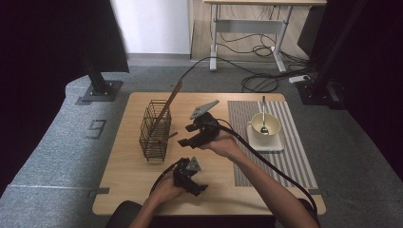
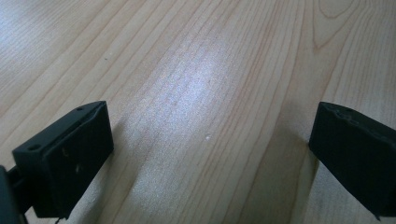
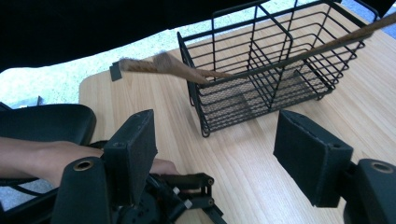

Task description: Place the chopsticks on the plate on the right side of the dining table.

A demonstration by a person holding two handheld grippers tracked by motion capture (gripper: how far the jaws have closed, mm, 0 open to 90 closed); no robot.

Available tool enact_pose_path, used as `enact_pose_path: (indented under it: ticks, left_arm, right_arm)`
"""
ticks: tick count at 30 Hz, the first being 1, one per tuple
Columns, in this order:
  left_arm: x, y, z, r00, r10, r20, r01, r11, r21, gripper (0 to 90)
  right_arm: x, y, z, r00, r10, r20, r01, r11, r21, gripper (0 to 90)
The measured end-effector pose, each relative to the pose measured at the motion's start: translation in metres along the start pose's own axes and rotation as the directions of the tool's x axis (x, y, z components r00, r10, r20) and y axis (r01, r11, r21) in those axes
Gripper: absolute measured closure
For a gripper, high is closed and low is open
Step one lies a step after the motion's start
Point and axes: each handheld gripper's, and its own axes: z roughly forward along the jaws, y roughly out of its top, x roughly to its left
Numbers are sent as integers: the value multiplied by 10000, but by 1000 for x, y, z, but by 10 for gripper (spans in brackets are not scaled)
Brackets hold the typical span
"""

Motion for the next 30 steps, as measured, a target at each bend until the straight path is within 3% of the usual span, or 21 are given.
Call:
enact_pose_path:
  ticks: [10,14,20,27,30]
  left_arm:
    - [0,0,0,10000,39,-16,-39,10000,23,0]
    - [0,0,0,10000,18,-45,-18,10000,-17,0]
    - [0,0,0,10000,23,-28,-23,10000,69,0]
    - [0,0,0,10000,37,-2,-37,10000,9,0]
    - [0,0,0,10000,33,-15,-33,10000,2,0]
  right_arm:
    - [9,17,13,9993,-321,-181,320,9995,-69,412]
    - [12,21,19,9987,-511,-31,512,9986,113,482]
    - [13,18,31,9969,-769,160,764,9966,303,585]
    - [16,17,39,9952,-958,210,960,9954,-54,777]
    - [16,17,38,9946,-992,302,994,9950,-53,795]
